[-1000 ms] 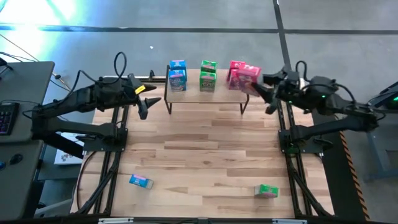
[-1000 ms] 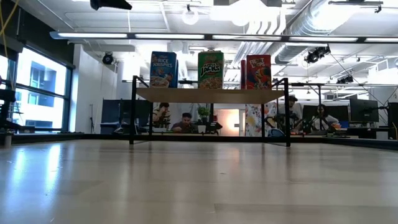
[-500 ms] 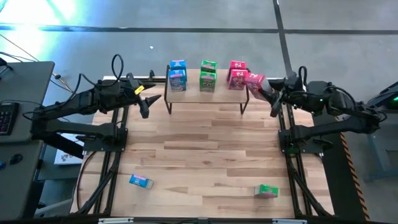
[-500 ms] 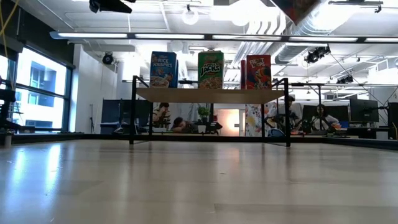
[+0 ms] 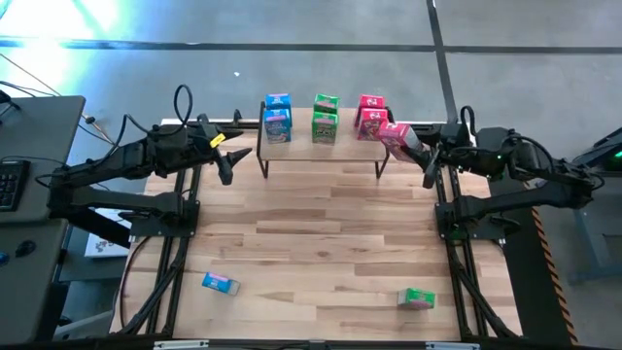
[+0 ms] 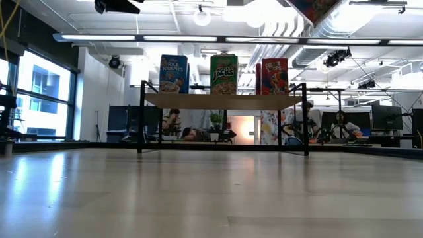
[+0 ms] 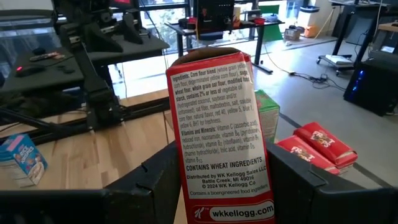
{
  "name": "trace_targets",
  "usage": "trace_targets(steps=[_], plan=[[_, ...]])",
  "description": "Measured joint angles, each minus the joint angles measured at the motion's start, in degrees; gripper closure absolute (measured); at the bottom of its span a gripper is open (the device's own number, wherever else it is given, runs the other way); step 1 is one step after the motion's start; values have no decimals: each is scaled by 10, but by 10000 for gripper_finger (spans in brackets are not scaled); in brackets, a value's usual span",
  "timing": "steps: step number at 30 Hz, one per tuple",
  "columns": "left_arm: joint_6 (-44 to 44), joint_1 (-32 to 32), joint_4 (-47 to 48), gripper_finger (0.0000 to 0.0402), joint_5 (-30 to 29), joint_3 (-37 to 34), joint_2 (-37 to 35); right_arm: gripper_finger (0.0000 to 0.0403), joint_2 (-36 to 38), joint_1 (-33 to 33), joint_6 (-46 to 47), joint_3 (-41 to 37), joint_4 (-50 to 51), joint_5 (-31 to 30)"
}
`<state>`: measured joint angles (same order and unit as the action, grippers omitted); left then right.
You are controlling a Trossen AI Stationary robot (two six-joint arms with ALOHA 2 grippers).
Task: Stack cereal on shelf
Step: Put the red cereal box aligned with the other red cereal boxes on the shelf
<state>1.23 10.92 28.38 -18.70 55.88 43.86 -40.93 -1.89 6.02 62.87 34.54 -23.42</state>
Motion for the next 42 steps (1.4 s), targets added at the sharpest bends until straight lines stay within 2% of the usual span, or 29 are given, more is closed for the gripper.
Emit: trace_targets(steps=[7, 16, 25, 30, 42], plan=[[0, 0, 0, 151, 0, 0, 0, 217, -5, 0, -10, 0, -10, 0], [0, 0, 0, 151, 1, 0, 0, 217, -56, -2, -66, 0, -67, -5], [0, 0, 0, 151, 1, 0, 0, 217, -134, -62, -62, 0, -88, 5], [1, 0, 0, 151, 1, 0, 0, 217, -160, -105, -60, 0, -106, 98], [1, 0, 1, 151, 1, 0, 0, 217, -164, -196, -72, 0, -123, 242]])
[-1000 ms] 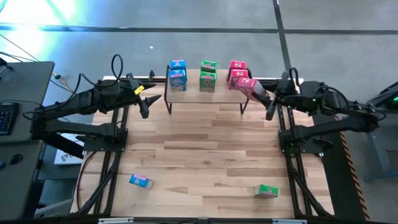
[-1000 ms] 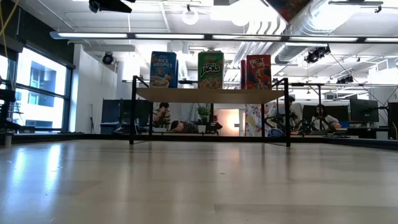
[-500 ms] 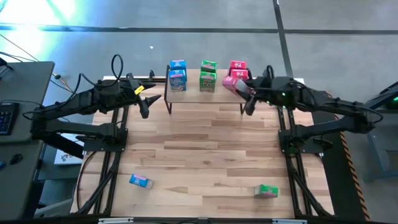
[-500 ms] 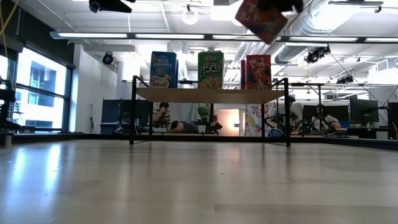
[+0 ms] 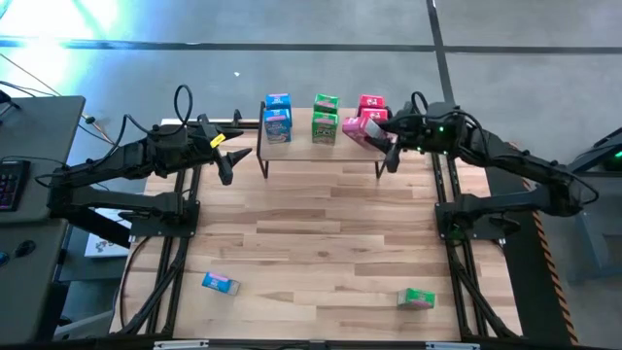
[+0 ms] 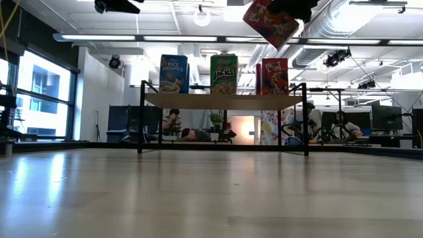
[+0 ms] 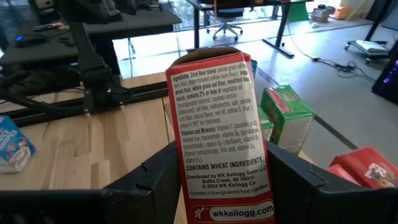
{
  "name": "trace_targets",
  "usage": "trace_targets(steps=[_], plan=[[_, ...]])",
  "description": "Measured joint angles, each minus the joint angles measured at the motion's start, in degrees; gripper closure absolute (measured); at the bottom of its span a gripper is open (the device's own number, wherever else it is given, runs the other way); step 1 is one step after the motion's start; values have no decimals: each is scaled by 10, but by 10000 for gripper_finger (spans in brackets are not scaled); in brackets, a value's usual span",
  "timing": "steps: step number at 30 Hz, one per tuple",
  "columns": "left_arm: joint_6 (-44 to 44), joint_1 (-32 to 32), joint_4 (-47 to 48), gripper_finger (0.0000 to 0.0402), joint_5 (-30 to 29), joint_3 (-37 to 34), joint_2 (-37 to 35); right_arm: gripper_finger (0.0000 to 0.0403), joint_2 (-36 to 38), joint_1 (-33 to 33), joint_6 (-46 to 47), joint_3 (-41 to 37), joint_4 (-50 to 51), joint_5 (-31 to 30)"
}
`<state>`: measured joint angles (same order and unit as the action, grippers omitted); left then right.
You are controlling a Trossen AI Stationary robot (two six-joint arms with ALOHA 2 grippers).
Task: Stack cereal on shelf
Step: Put the red cereal box aligned with the other red cereal boxes on the shelf
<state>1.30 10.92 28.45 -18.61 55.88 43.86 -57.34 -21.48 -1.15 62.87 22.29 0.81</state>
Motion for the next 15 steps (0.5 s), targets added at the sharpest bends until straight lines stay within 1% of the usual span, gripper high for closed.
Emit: trace_targets(steps=[2, 3, 7, 10, 15], plan=[[0, 0, 0, 151, 0, 0, 0, 217, 1, -5, -5, -4, -14, 13], [0, 0, 0, 151, 0, 0, 0, 217, 5, -7, -4, -16, -37, 16], [0, 0, 0, 151, 0, 0, 0, 217, 47, -17, 9, -104, -153, 22], [0, 0, 0, 151, 0, 0, 0, 217, 84, -18, 1, -167, -234, 17], [0, 0, 0, 151, 0, 0, 0, 217, 129, -18, -17, -259, -336, 14]])
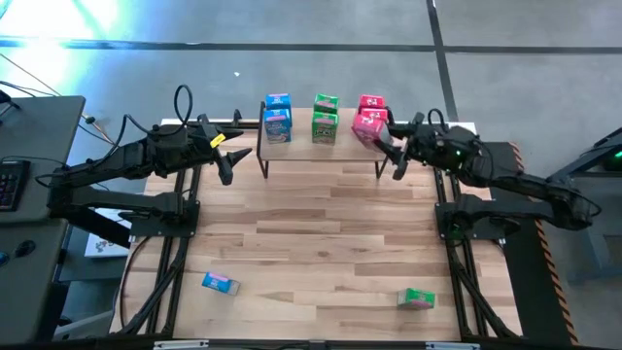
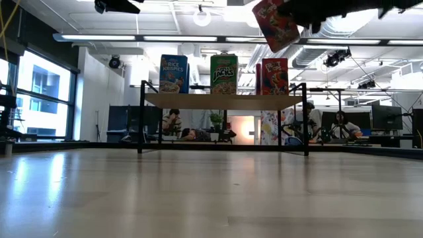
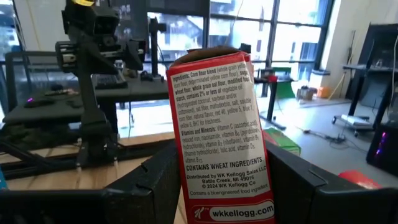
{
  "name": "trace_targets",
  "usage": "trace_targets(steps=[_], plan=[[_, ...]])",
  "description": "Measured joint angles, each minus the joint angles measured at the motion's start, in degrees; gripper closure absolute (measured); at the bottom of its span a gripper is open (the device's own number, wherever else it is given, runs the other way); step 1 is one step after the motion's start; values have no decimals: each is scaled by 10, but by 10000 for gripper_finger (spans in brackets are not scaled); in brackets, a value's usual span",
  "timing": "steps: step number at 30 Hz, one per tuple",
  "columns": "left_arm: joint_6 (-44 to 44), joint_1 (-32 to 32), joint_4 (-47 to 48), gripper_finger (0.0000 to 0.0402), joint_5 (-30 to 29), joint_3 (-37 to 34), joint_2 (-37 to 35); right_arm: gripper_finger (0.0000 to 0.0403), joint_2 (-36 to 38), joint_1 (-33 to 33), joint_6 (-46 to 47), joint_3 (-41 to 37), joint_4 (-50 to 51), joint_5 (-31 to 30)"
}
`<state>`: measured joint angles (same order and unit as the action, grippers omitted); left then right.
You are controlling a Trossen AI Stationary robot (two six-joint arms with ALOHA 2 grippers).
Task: Stack cereal on shelf
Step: Put the red cereal box aligned with the other red cereal boxes on the shelf
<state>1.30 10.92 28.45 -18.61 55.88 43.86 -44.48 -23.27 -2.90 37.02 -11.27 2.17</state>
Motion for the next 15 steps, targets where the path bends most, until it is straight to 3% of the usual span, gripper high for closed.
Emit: trace_targets(steps=[10, 15], plan=[[0, 0, 0, 151, 0, 0, 0, 217, 9, -7, 8, -136, -164, 5], [0, 0, 0, 151, 0, 0, 0, 217, -12, -16, 29, -166, -220, 6]])
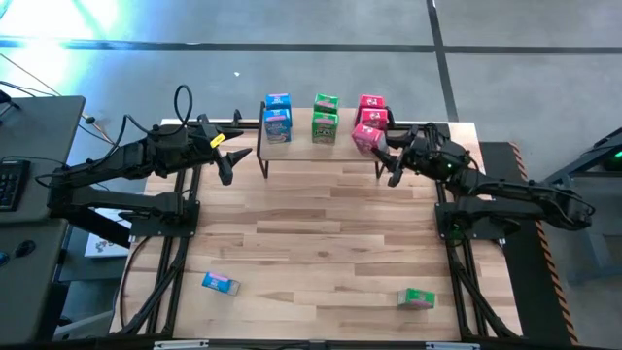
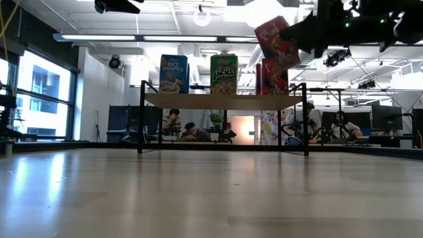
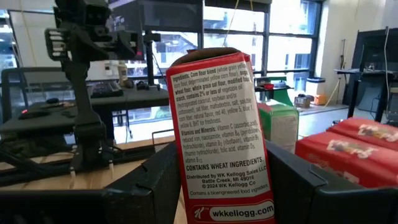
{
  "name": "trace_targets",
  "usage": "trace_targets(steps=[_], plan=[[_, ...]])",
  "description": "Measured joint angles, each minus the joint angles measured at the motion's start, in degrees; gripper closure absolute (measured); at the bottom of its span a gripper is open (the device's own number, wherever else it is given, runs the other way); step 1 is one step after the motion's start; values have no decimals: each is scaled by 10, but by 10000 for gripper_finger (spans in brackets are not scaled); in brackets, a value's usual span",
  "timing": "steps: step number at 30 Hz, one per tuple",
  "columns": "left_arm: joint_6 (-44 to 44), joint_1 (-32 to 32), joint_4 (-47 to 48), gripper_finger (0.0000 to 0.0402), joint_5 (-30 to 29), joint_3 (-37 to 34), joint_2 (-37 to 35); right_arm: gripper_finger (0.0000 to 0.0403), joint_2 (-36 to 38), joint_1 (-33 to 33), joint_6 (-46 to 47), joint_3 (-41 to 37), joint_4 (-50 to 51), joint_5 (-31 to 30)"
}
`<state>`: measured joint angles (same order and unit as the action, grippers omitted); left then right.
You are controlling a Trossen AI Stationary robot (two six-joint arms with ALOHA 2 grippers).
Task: Stack cereal on shelf
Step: Put the red cereal box aligned with the other red cereal boxes on the shelf
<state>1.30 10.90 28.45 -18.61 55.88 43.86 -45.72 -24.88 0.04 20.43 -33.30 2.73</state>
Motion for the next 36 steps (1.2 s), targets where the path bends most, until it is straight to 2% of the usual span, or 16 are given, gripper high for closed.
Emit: trace_targets(steps=[20, 36], plan=[[0, 0, 0, 151, 0, 0, 0, 217, -112, 0, -1, 0, -62, -39], [0, 0, 0, 151, 0, 0, 0, 207, -136, 0, -5, 0, -67, -81]])
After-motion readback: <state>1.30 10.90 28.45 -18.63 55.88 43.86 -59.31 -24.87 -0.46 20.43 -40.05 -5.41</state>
